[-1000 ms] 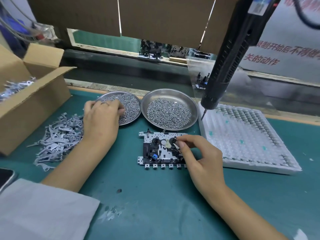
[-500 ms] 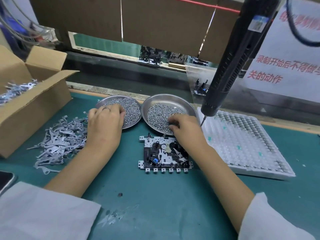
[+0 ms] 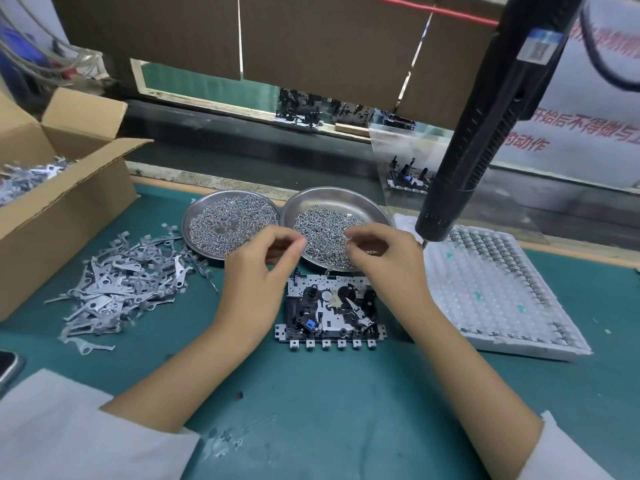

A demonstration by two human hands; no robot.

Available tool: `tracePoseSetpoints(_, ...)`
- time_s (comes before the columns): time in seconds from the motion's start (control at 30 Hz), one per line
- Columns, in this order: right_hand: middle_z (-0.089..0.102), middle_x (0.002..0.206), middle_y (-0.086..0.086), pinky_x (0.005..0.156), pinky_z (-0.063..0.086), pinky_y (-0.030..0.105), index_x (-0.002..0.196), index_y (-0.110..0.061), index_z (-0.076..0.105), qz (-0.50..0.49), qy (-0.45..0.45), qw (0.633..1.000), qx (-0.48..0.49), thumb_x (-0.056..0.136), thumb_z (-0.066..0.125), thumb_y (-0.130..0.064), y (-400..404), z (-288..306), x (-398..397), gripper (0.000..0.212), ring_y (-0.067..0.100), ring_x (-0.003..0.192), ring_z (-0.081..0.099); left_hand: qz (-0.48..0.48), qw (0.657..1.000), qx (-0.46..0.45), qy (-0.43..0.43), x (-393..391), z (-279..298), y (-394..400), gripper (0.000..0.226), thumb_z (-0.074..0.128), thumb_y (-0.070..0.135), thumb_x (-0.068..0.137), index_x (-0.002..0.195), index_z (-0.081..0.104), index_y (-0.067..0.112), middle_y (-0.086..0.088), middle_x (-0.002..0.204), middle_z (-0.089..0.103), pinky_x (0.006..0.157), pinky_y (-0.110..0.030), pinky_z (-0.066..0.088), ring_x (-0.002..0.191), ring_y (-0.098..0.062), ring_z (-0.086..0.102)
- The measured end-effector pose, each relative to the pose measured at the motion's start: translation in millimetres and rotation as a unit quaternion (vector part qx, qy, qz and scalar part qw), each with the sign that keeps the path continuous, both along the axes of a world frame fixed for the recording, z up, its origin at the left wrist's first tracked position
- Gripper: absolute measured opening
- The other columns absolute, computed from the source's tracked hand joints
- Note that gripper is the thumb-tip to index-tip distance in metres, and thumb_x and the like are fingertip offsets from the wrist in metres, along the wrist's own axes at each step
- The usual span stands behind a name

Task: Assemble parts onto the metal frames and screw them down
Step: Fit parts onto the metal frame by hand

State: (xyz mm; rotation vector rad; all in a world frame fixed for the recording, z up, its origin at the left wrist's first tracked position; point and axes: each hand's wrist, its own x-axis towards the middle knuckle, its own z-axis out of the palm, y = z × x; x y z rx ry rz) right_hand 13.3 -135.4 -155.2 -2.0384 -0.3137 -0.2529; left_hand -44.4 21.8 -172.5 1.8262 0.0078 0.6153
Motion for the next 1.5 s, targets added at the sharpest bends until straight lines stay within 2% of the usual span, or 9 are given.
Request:
tracePoseSetpoints(0.07,0.072,0.074,-0.006,0.072,0.056,0.023,0.078,-0.025,0.072,0.026,0.052,0.994,0.089,0.076,0.073,0.004,-6.1,3.8,-13.6,0.029,0.008,0.071,0.067,-0.03,0.998,-0.049,0.001,-3.1,-1.3,-5.5,0.015,0.067,0.013,0.085,0.086,0.066,0.027,0.015,0.08,0.068,0.074,-0.009,0.047,0.077,0.004,0.062)
tracePoseSetpoints(0.2,0.073,0.072,0.005,0.062,0.053,0.018,0.077,-0.02,0.075,0.037,0.119,0.972,0.2,0.072,0.076,0.006,-18.3,4.6,-34.1,0.027,0.011,0.067,0.067,-0.086,0.989,-0.116,-0.005,-7.4,-5.7,-16.4,0.022,0.071,0.006,0.08,0.087,0.068,0.026,0.012,0.084,0.072,0.075,-0.013,0.048,0.082,-0.003,0.066)
tracePoseSetpoints(0.33,0.071,0.073,0.001,0.069,0.055,0.021,0.083,-0.018,0.075,0.057,0.164,0.956,0.236,0.072,0.076,0.004,-19.3,0.0,-41.2,0.024,0.01,0.07,0.066,-0.101,0.989,-0.108,-0.017,-12.0,-9.6,-23.1,0.023,0.074,0.007,0.076,0.087,0.068,0.026,0.01,0.086,0.073,0.076,-0.016,0.051,0.084,-0.006,0.068)
tracePoseSetpoints(0.5,0.073,0.079,0.005,0.066,0.052,0.018,0.086,-0.014,0.073,0.098,0.186,0.934,0.289,0.068,0.077,-0.004,-17.1,-1.4,-42.8,0.021,0.012,0.074,0.068,-0.104,0.985,-0.133,-0.024,-13.8,-10.1,-26.1,0.02,0.077,0.014,0.07,0.086,0.068,0.023,0.007,0.084,0.074,0.076,-0.016,0.052,0.085,-0.009,0.07)
tracePoseSetpoints(0.57,0.074,0.081,0.007,0.069,0.052,0.019,0.089,-0.012,0.072,0.104,0.188,0.932,0.293,0.065,0.077,-0.009,-17.4,-2.1,-43.6,0.025,0.013,0.077,0.069,-0.106,0.984,-0.142,-0.031,-14.6,-9.7,-26.5,0.021,0.077,0.018,0.068,0.087,0.068,0.022,0.006,0.084,0.074,0.075,-0.015,0.051,0.085,-0.01,0.07)
tracePoseSetpoints(0.63,0.074,0.081,0.008,0.069,0.053,0.019,0.091,-0.009,0.071,0.11,0.194,0.929,0.297,0.067,0.075,-0.006,-17.7,-2.4,-44.3,0.024,0.014,0.076,0.07,-0.105,0.984,-0.141,-0.034,-15.1,-9.7,-26.6,0.022,0.076,0.019,0.067,0.087,0.068,0.021,0.006,0.083,0.075,0.075,-0.015,0.051,0.085,-0.01,0.071)
tracePoseSetpoints(0.83,0.072,0.072,0.014,0.059,0.053,0.018,0.093,-0.001,0.067,0.12,0.214,0.915,0.322,0.072,0.07,-0.004,-18.1,-0.4,-46.6,0.021,0.016,0.06,0.069,-0.095,0.989,-0.107,-0.045,-16.1,-9.7,-25.7,0.021,0.075,0.019,0.069,0.086,0.068,0.029,0.012,0.084,0.074,0.076,-0.011,0.049,0.086,-0.006,0.07)
tracePoseSetpoints(1.13,0.072,0.07,0.012,0.06,0.054,0.018,0.092,-0.006,0.068,0.109,0.183,0.939,0.27,0.08,0.068,0.002,-17.9,1.5,-47.7,0.015,0.016,0.061,0.069,-0.095,0.992,-0.041,-0.07,-17.0,-9.0,-25.4,0.02,0.073,0.022,0.072,0.089,0.067,0.029,0.016,0.087,0.073,0.079,-0.012,0.049,0.087,-0.003,0.07)
tracePoseSetpoints(1.5,0.072,0.068,0.007,0.062,0.054,0.02,0.09,-0.011,0.069,0.126,0.168,0.945,0.25,0.071,0.071,-0.007,-19.6,4.6,-47.0,0.019,0.017,0.062,0.065,-0.106,0.991,-0.034,-0.072,-16.9,-8.1,-25.4,0.023,0.074,0.014,0.072,0.091,0.068,0.024,0.013,0.089,0.073,0.08,-0.011,0.048,0.086,-0.003,0.07)
